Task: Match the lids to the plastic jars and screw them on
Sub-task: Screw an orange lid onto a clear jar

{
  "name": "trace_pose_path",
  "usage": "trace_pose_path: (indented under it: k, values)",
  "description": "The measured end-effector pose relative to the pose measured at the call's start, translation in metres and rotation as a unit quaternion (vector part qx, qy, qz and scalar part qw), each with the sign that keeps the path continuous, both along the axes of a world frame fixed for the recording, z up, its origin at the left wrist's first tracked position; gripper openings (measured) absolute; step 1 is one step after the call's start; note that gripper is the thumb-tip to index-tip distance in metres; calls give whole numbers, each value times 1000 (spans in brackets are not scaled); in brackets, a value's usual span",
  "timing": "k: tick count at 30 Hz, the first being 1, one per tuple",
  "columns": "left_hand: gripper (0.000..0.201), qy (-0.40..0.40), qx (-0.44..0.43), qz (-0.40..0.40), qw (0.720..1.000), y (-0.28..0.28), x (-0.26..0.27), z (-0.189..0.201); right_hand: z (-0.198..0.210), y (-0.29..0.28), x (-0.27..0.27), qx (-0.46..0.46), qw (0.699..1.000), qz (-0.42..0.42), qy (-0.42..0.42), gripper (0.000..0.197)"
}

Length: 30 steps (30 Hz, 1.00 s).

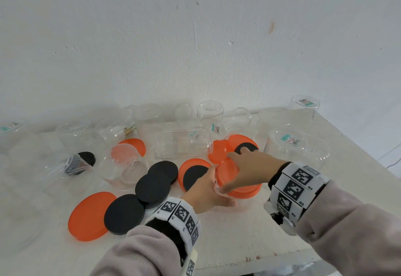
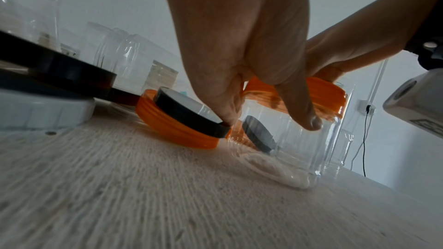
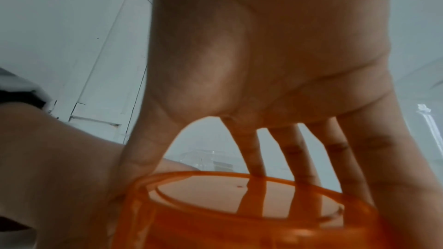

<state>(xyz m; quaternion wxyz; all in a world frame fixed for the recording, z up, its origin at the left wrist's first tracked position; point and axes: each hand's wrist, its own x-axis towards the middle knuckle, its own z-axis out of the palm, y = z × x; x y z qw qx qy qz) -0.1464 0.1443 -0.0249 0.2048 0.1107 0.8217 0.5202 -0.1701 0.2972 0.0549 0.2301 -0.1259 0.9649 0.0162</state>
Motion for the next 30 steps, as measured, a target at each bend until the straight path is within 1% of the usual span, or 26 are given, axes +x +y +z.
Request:
trace_pose_path:
  k: [3,5,7,11,16,18,20,23,30]
  values:
    - [107,-3,0,2,1000,1,0,1,0,3,0,-18,999,-8,-27,108]
    - [106,-4,2,3,1000,2,0,2,3,7,0,-32,998,6,-61,111]
    - [107,-5,1,3,1000,2,0,2,5,9,-1,-39,996,24,-73,112]
    - [106,-2,2,4,1000,2,0,2,2,11,-3,-38,997,32,-52,112]
    - [106,1,-1,4,1000,0,1,2,-5,7,-2,-13,1000,1,-8,115]
    - [106,-2,1,3,1000,0,1,2,-6,6,-3,-9,1000,-10,-13,116]
    - [106,-5,6,3,1000,0,2,3,-4,6,-4,-12,999,-10,-37,115]
    - [108,-5,-2,0,1000,1,2,4,1,8,-5,-18,997,18,-69,118]
    - [104,4,-9,0,1000,1,2,4,1,12,-6,-34,998,38,-34,114]
